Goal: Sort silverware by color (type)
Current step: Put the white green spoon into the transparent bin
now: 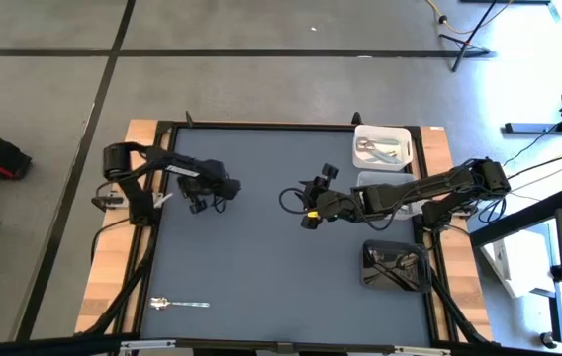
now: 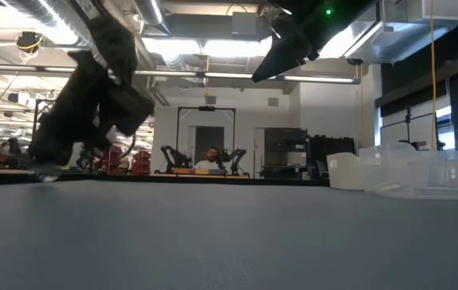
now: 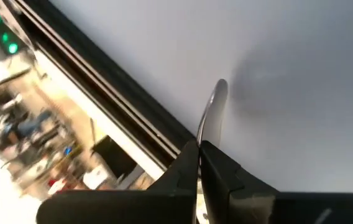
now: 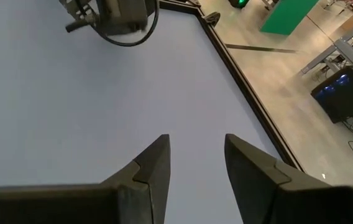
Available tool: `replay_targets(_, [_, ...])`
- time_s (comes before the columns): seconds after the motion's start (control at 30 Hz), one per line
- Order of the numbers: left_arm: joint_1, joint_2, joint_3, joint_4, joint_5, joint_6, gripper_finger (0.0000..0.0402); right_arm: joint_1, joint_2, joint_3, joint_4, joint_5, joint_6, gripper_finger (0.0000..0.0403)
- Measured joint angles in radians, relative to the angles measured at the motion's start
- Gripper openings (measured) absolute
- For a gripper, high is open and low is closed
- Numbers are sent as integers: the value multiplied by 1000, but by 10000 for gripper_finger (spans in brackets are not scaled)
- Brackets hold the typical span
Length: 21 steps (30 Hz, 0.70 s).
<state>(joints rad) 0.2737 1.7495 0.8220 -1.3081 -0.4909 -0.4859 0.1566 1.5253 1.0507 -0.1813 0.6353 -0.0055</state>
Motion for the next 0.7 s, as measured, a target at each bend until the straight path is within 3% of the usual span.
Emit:
replay_targets(0.17, [-79,-133,46,5,-11,6,0,0,0,0,-1,-2,6,143])
replay_targets(0.3, [-183,-283,62,98,-83,17,0,0,5,0,0,-75,65,143])
replay_targets(0.53, [-374,-515,59,416,-150,113,0,-8,57,0,60,-101,63,148])
replay_targets(0.7, [-485,-616,-28,774,-255,297,0,-39,84,0,163,-159,21,193])
